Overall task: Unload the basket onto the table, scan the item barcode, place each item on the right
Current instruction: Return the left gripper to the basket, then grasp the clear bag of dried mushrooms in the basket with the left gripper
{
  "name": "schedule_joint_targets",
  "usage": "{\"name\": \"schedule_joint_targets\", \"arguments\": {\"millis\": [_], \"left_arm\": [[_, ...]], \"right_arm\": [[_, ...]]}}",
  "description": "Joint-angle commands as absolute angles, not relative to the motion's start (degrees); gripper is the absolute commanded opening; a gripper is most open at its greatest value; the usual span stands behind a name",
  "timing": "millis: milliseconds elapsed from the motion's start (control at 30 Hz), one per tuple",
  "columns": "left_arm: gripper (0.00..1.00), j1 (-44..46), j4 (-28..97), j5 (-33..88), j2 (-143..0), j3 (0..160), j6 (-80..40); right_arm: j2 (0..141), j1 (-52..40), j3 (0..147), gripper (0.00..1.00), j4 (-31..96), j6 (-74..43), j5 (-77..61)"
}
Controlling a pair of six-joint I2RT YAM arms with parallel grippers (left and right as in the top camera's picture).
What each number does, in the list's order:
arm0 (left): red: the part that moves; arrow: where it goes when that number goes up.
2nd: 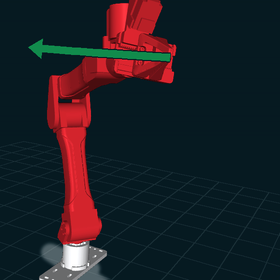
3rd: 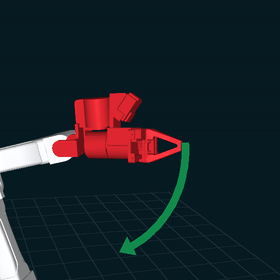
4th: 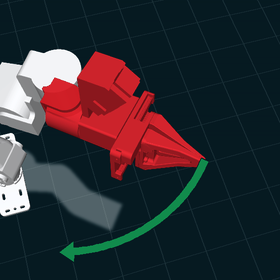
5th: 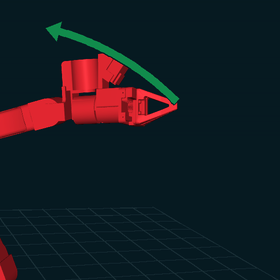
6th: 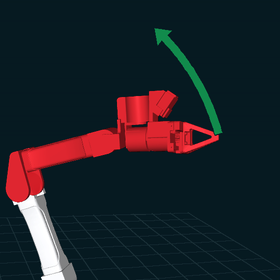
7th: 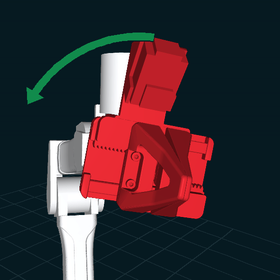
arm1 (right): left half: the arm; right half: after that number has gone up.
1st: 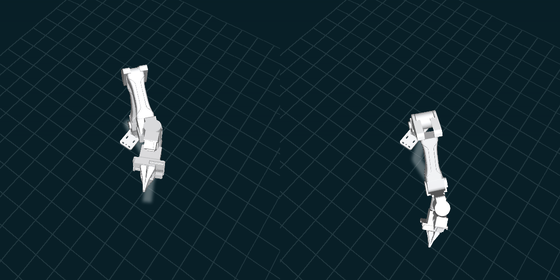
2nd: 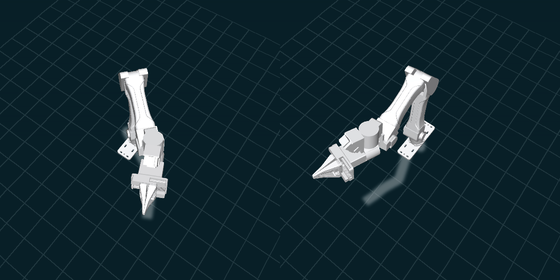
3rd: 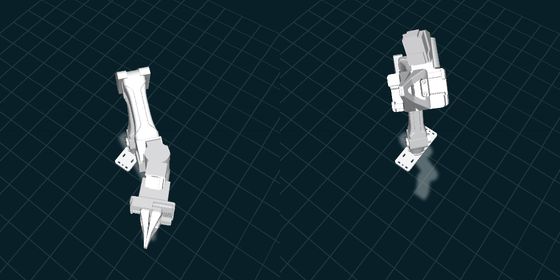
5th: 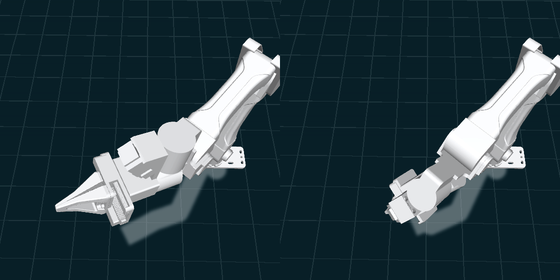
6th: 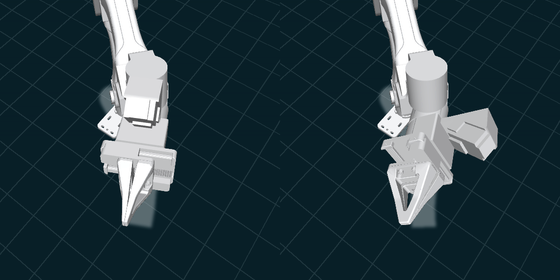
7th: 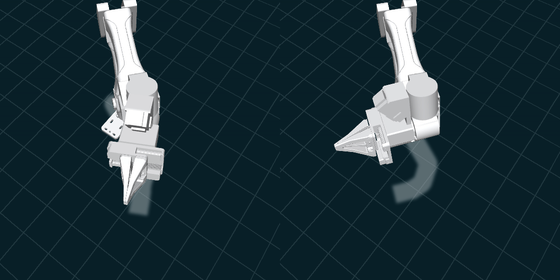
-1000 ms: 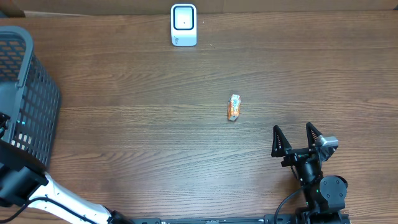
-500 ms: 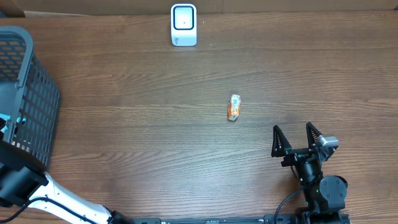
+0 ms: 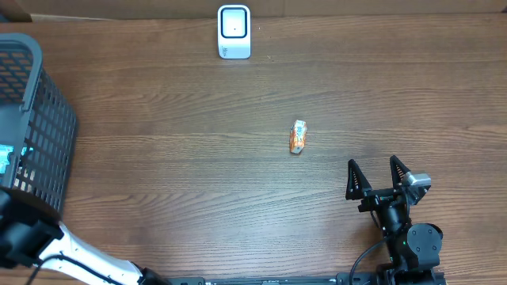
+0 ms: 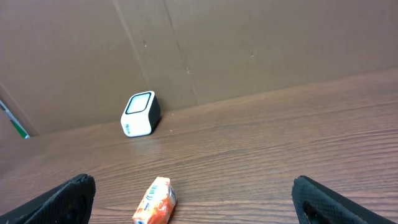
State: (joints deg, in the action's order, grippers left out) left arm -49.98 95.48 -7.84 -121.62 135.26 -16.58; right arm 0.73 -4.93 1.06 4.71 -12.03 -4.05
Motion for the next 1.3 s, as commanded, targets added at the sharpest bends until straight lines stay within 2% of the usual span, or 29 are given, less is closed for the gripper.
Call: {"name": "schedule_joint_targets", "arguments": {"millis": [0, 233, 333, 367, 433, 567, 933, 1100, 1267], "left_arm": [[0.04, -50.11, 93.84, -6.02, -112.07, 140.03, -21.04], [0.05, -50.13, 92.68, -5.48, -106.87, 139.79, -23.18], [0.51, -50.13, 93.41, -5.5, -107.81, 137.56, -23.18], [0.62, -50.13, 93.49, -5.5, -108.25, 136.4, -23.18], [0.74, -50.13, 93.14, -5.54, -108.97, 132.57, -23.09], [0.79, -50.13, 90.0, -5.85, -109.58, 124.36, -20.99], [0.79, -50.24, 76.18, -10.83, -109.62, 100.97, -19.27], [0.86, -50.24, 68.36, -13.13, -109.62, 93.3, -19.11], [0.9, -50.24, 62.11, -13.1, -109.62, 87.31, -17.93]], "right_arm": [[0.16, -5.19, 0.45, 1.0, 4.47, -12.38, -3.92], [0.16, -5.19, 0.45, 1.0, 4.47, -12.38, -3.92], [0.16, -5.19, 0.45, 1.0, 4.47, -12.38, -3.92], [0.16, -5.19, 0.45, 1.0, 4.47, -12.38, -3.92], [0.16, -5.19, 0.45, 1.0, 4.47, -12.38, -3.92], [0.16, -5.19, 0.45, 1.0, 4.47, -12.38, -3.92], [0.16, -5.19, 0.45, 1.0, 4.47, -12.38, -3.92], [0.16, -5.19, 0.45, 1.0, 4.47, -12.38, -3.95], [0.16, -5.19, 0.45, 1.0, 4.47, -12.36, -3.92]]}}
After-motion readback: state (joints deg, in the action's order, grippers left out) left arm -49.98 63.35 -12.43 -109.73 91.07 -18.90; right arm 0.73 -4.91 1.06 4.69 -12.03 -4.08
